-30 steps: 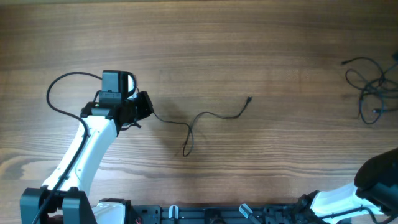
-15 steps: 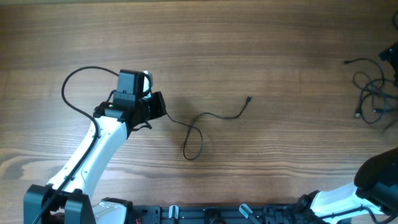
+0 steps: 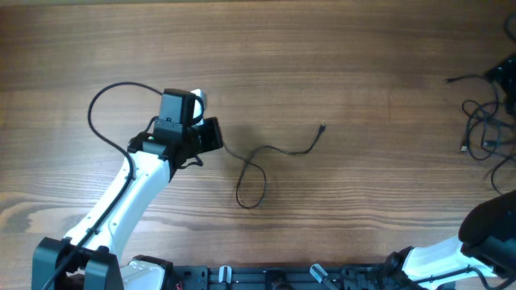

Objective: Untangle cables
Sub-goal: 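Move the right gripper back left and grasp the remaining black cable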

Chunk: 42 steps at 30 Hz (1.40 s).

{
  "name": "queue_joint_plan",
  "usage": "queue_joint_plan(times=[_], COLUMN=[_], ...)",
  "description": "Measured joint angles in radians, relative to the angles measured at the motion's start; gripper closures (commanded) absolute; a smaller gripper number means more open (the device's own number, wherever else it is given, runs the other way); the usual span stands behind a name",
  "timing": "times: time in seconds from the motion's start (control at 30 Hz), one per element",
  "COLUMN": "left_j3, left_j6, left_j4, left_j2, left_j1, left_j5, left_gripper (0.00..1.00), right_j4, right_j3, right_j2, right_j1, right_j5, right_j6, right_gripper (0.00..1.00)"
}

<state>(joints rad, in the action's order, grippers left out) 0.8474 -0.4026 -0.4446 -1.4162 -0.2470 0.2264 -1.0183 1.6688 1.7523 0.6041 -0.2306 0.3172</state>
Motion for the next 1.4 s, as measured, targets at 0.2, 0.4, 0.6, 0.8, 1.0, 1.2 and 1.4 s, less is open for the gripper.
queue_joint_plan(times=[0.2, 0.4, 0.6, 0.8, 1.0, 1.2, 1.4], left_j3=[0.003, 0.008, 0.009, 0.009, 0.009, 0.009, 0.009], left_j6=[-0.031, -0.053, -0.027, -0.025, -0.021, -0.021, -0.022], left_j4=[0.356, 0.512, 0.34, 0.167, -0.014, -0.111, -0.148], left_j2=[0.0, 0.001, 0.001, 0.001, 0.001, 0.001, 0.001], left_j1=[-0.129, -0.306, -0.294, -0.185, -0.023, 0.131, 0.21], left_j5=[0.172, 0.323, 0.252, 0.13, 0.037, 0.001, -0.01], left_gripper=[0.96, 0.41, 0.17, 0.14, 0.04, 0.0, 0.0], right_j4=[-0.037, -0.039, -0.081, -0.155, -0.162, -0.064, 0.202], right_j3=[-0.002, -0.005, -0.006, -0.021, -0.125, -0.285, -0.481], right_j2=[0.0, 0.0, 0.0, 0.0, 0.0, 0.0, 0.0], right_j1=[-0.134, -0.275, -0.344, -0.439, -0.561, -0.715, -0.876], right_j5=[-0.107, -0.096, -0.082, -0.079, -0.078, -0.078, -0.025], right_j6=[-0.084, -0.114, -0.142, -0.18, -0.192, -0.192, -0.163], right_gripper=[0.11, 0.1, 0.09, 0.09, 0.09, 0.09, 0.15])
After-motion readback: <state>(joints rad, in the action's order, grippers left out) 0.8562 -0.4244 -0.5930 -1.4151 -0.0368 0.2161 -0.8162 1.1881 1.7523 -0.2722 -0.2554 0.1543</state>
